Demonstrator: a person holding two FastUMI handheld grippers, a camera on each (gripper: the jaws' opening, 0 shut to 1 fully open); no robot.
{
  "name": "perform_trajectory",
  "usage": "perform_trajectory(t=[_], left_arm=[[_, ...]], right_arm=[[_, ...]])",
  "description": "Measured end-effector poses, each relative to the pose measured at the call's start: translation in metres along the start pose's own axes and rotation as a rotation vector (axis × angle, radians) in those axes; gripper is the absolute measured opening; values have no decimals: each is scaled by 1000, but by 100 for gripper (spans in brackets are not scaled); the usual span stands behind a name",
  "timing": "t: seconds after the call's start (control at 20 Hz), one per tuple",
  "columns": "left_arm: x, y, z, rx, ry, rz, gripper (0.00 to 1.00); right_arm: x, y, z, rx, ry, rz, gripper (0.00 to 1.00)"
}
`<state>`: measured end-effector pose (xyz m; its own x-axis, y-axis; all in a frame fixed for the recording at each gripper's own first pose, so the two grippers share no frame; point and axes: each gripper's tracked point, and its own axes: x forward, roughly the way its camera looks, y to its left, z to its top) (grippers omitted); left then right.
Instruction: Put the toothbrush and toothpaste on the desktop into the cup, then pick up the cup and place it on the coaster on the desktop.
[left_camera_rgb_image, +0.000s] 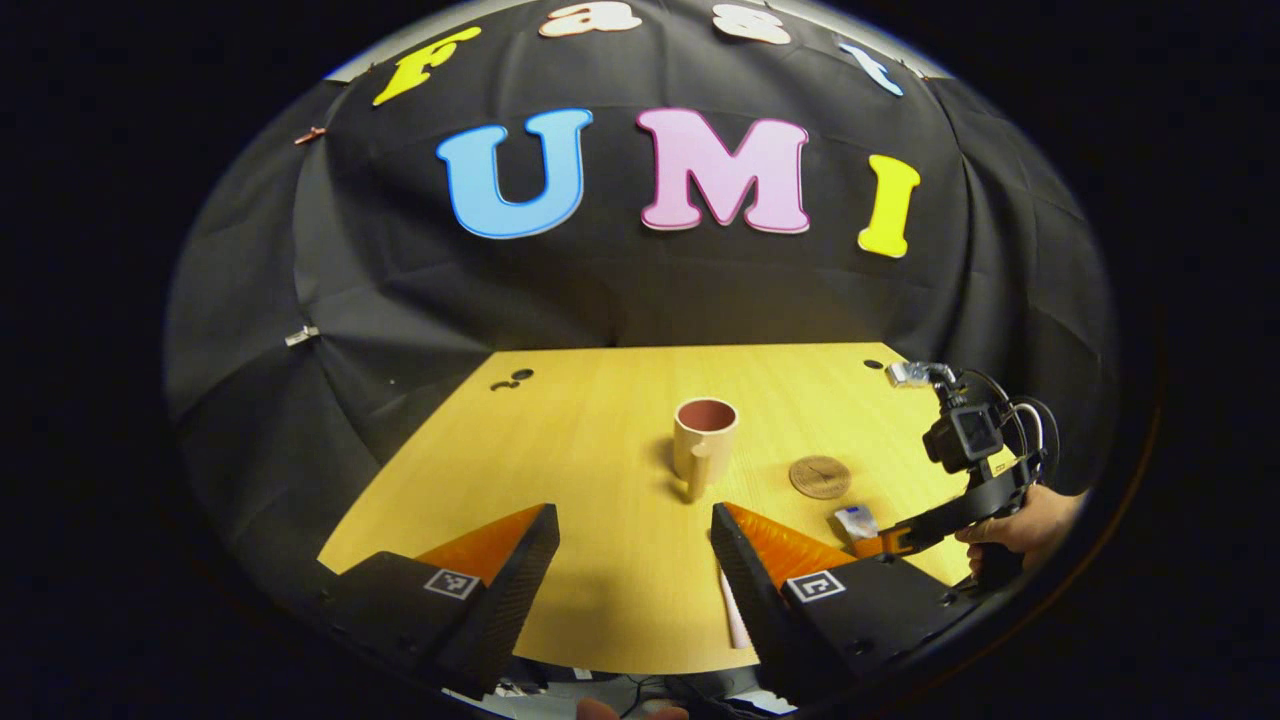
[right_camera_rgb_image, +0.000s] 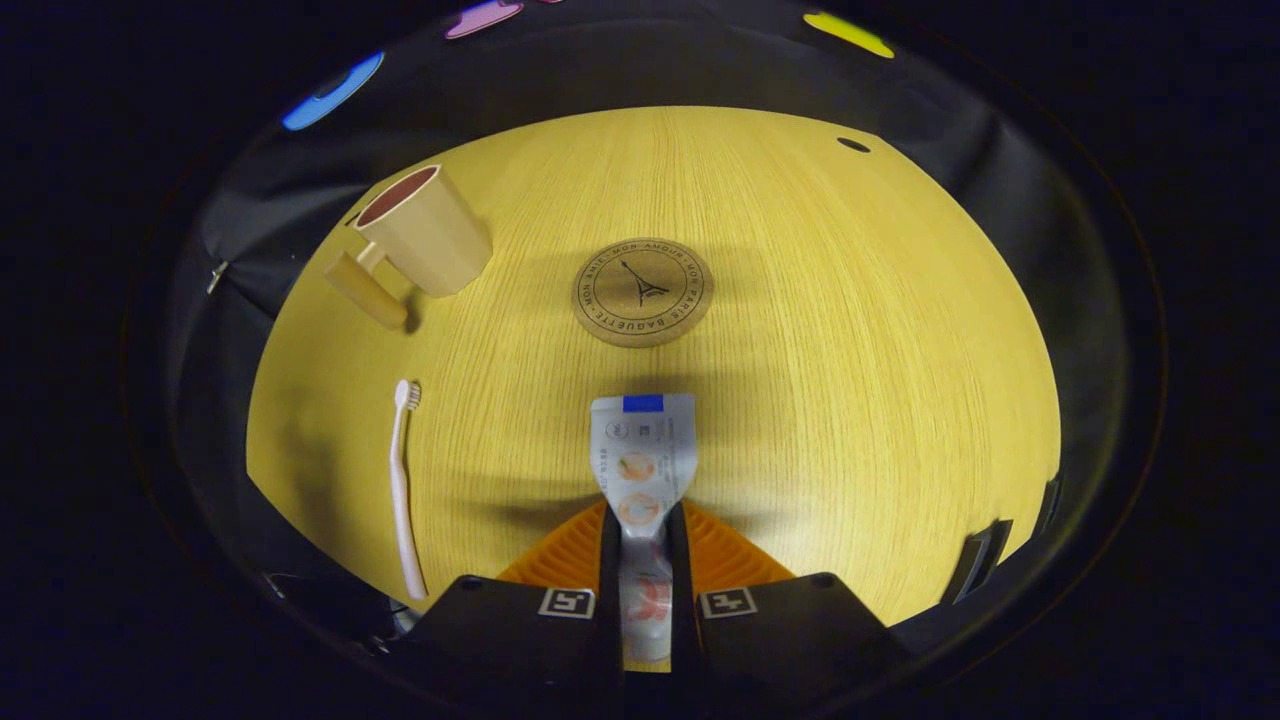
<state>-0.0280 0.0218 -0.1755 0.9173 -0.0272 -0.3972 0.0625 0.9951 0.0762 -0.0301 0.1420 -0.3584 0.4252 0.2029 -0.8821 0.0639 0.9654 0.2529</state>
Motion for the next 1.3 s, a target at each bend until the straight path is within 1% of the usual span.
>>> perform_trajectory(t=[0.05, 0.1, 0.15, 0.25, 0.35, 0.4, 0.55, 0.75, 0.9, 0.95, 1.0, 1.05, 1.1, 1.2, 1.25, 1.3], left_arm=[[7, -8, -6, -2, 24, -10, 95], [16, -17, -16, -7, 54, -21, 90], [25, -26, -22, -11, 82, -31, 93], [43, -41, -42, -7, 144, -48, 93], [60, -56, -65, -6, 221, -69, 89], [68, -60, -74, -17, 254, -70, 84], [89, -65, -98, -38, 329, -48, 81], [112, -64, -118, -19, 407, -6, 80], [118, -64, -131, -13, 448, 6, 76], [119, -65, -132, -11, 457, 7, 81], [120, -65, -135, -6, 467, 9, 75], [120, -65, -136, -2, 479, 10, 74], [118, -66, -138, -1, 492, 5, 70], [122, -68, -139, 2, 498, -2, 64], [120, -70, -139, 0, 497, -9, 64], [121, -74, -140, -6, 504, -24, 62]], right_arm=[[-6, -1, 5, -11, -28, 24, 23], [-13, 0, 10, -21, -55, 51, 23], [-23, 1, 15, -25, -83, 80, 23], [-39, 0, 25, -32, -130, 131, 23], [-53, -4, 34, -37, -166, 159, 23], [-59, -7, 38, -41, -181, 171, 23], [-76, -18, 47, -44, -206, 201, 23], [-84, -34, 57, -44, -219, 213, 23], [-83, -43, 63, -25, -218, 212, 23], [-82, -46, 65, -22, -216, 212, 23], [-81, -48, 66, -18, -216, 211, 23], [-80, -49, 66, -19, -216, 211, 23], [-79, -51, 68, -19, -219, 210, 23], [-78, -52, 70, -16, -218, 213, 23], [-78, -51, 72, -12, -219, 218, 23], [-78, -50, 73, -10, -221, 221, 23]])
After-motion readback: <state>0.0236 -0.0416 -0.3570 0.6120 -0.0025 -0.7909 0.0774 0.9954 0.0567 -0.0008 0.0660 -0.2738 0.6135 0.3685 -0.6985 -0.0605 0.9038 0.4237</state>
